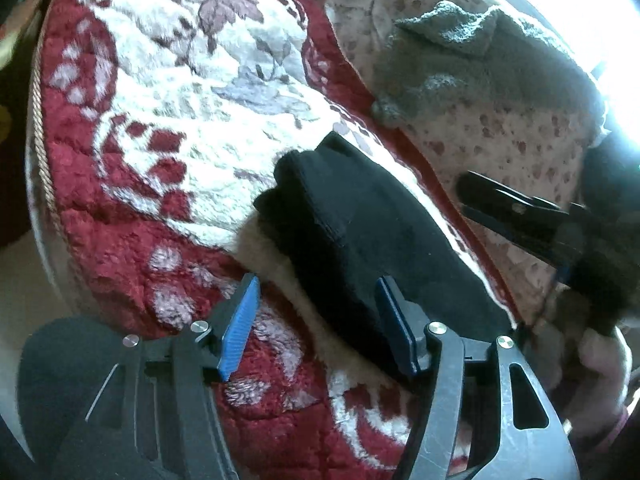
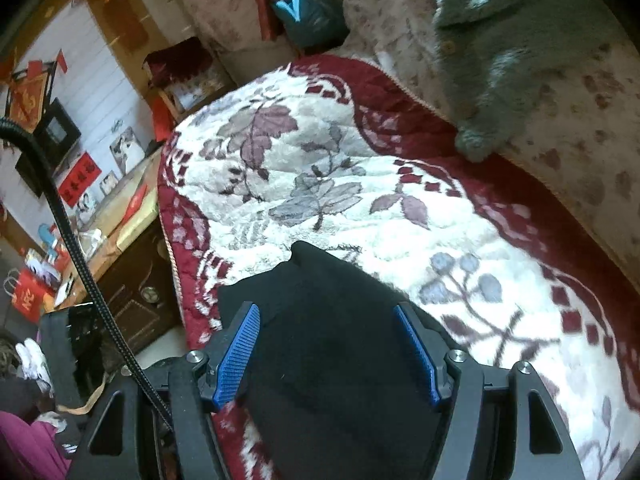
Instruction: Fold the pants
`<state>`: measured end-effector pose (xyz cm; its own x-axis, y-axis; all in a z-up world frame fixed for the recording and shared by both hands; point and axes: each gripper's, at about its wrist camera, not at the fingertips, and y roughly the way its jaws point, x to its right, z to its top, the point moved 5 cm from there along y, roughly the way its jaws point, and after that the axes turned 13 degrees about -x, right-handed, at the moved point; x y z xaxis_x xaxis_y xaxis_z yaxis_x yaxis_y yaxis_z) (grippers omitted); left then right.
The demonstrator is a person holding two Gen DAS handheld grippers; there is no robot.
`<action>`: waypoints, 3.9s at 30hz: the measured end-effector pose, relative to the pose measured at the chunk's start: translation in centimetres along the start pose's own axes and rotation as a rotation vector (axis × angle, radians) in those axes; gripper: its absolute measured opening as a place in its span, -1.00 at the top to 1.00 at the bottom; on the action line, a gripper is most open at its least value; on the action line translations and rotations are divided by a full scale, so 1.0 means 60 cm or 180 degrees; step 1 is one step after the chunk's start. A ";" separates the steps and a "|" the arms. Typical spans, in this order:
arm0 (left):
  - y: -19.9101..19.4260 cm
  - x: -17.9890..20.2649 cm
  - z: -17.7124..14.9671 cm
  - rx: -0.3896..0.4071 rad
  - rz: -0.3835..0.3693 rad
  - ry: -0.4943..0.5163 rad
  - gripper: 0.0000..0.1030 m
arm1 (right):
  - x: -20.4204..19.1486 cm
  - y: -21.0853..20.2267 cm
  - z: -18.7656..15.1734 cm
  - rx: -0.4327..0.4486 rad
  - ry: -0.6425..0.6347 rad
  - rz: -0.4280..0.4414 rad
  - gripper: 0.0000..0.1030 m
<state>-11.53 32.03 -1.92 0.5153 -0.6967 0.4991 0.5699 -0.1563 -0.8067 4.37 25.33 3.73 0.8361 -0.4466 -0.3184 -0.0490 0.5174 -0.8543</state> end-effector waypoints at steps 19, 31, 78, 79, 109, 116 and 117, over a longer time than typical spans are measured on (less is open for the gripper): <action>0.046 0.032 0.013 0.0054 0.0251 0.0435 -0.67 | -0.029 0.174 0.077 -0.0838 -0.0946 -0.0039 0.17; -0.011 0.064 0.014 0.0349 -0.0101 0.0597 0.69 | -0.031 0.039 0.067 -0.0124 -0.0599 0.0413 0.72; 0.011 0.423 -0.262 -0.0347 -0.0622 0.2769 -0.02 | 0.277 -0.388 -0.544 0.1332 0.2077 -0.0160 -0.03; 0.015 0.418 -0.256 -0.0339 -0.0574 0.2723 -0.02 | 0.267 -0.386 -0.539 0.1330 0.2052 -0.0131 -0.03; 0.102 0.507 -0.360 -0.1013 -0.1112 0.3078 0.10 | 0.295 -0.342 -0.522 0.1145 0.2077 -0.0181 0.82; 0.103 0.504 -0.363 -0.0963 -0.1058 0.3096 0.10 | 0.309 -0.303 -0.538 0.1016 0.2230 -0.0216 0.77; 0.098 0.501 -0.360 -0.0974 -0.1044 0.3086 0.10 | 0.309 -0.307 -0.540 0.1055 0.2277 -0.0171 0.74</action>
<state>-6.50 -4.97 1.48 -0.4399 -0.8269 0.3502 0.3339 -0.5126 -0.7910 3.06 -16.13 0.27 0.2727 -0.7800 -0.5633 0.2410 0.6222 -0.7449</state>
